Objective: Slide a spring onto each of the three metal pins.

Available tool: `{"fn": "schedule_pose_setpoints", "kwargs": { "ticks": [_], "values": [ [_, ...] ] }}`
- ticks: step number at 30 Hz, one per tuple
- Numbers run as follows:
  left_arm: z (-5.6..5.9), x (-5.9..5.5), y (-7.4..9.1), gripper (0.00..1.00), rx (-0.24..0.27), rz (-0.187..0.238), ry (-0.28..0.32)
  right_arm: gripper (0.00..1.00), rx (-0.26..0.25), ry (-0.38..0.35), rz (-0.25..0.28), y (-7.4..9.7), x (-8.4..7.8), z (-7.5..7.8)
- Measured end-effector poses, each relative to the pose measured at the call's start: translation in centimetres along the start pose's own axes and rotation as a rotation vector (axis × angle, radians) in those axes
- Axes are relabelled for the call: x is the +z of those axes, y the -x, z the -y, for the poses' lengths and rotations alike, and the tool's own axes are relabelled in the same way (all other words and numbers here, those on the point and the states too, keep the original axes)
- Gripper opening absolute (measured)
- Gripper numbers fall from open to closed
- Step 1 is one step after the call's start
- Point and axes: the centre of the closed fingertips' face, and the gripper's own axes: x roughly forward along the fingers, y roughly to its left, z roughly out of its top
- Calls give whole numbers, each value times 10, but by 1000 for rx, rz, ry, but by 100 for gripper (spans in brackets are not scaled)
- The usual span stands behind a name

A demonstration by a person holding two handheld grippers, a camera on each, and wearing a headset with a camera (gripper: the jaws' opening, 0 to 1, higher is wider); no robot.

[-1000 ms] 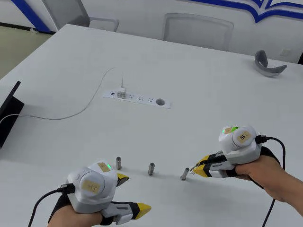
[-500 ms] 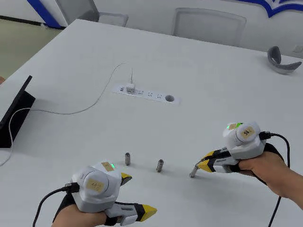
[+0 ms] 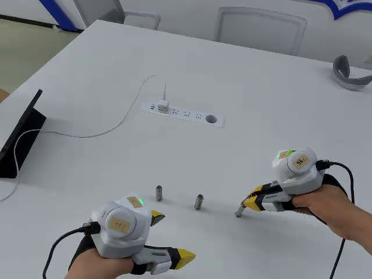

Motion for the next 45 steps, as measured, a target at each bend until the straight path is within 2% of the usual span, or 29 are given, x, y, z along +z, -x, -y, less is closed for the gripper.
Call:
{"fn": "schedule_pose_setpoints", "kwargs": {
  "ticks": [4, 7, 10, 18, 30, 45],
  "values": [
    [1, -1, -1, 66, -4, 0, 2, 13, -3, -3, -9, -4, 0, 1],
    [3, -1, -1, 66, -5, -1, 2, 13, -2, 28, -29, -7, -2, -2],
    [2, -1, -1, 66, -4, 1, 6, 13, 0, 30, -20, -9, 0, -2],
    [0, -1, 1, 66, 0, 1, 7, 13, -13, 94, -73, -18, -7, -2],
    [-8, -1, 6, 66, 18, 2, 12, 13, -5, 84, -74, -28, -9, 0],
    [-8, 1, 8, 65, 28, 11, 14, 13, -10, 49, -74, -39, -19, -2]
  ]
}}
